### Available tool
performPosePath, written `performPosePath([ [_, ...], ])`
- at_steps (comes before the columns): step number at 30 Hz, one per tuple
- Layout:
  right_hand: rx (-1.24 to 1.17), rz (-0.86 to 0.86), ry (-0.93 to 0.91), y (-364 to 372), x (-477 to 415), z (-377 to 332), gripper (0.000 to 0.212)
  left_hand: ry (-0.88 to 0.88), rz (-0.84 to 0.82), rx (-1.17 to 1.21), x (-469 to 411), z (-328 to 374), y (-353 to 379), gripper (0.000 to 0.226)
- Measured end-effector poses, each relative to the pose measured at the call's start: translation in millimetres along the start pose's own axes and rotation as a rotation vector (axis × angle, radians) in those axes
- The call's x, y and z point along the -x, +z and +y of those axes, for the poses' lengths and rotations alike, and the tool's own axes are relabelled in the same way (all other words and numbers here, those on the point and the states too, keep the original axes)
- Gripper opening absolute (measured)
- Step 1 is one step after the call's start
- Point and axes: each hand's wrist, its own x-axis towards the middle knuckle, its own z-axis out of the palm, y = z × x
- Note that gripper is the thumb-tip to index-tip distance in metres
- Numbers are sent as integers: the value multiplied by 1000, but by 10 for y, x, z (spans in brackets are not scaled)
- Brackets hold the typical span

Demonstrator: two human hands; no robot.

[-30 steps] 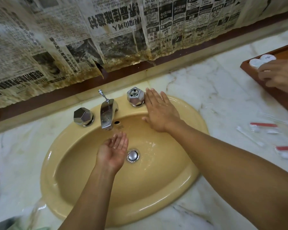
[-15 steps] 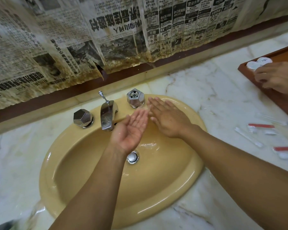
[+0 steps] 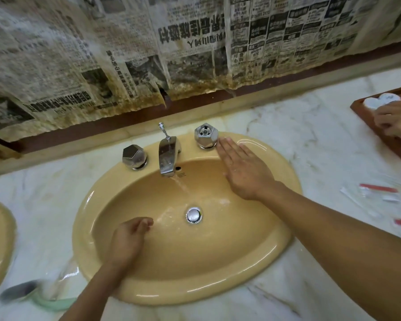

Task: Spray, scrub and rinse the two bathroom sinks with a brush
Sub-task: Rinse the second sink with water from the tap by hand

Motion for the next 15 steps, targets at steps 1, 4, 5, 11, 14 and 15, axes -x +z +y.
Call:
performPosePath([
  [1, -15, 4, -13, 3, 37, 8, 73, 69, -1, -145, 7, -82, -115, 21],
  [4, -82, 23, -26, 14, 144, 8, 66, 216, -103, -489, 91, -238, -381, 34],
  [5, -112, 31, -27, 9, 174, 3, 64, 258, -149, -575, 114, -270, -440, 47],
  [11, -356, 20, 47, -530, 90, 14, 55, 534, -303, -769, 80, -489, -707, 56],
  [14, -360, 47, 12, -854, -139, 9, 65, 635, -202, -775, 68, -636, -752, 49],
  [15, -309, 46, -29, -933, -242, -4, 67, 635, -186, -769, 66, -640, -739, 49],
])
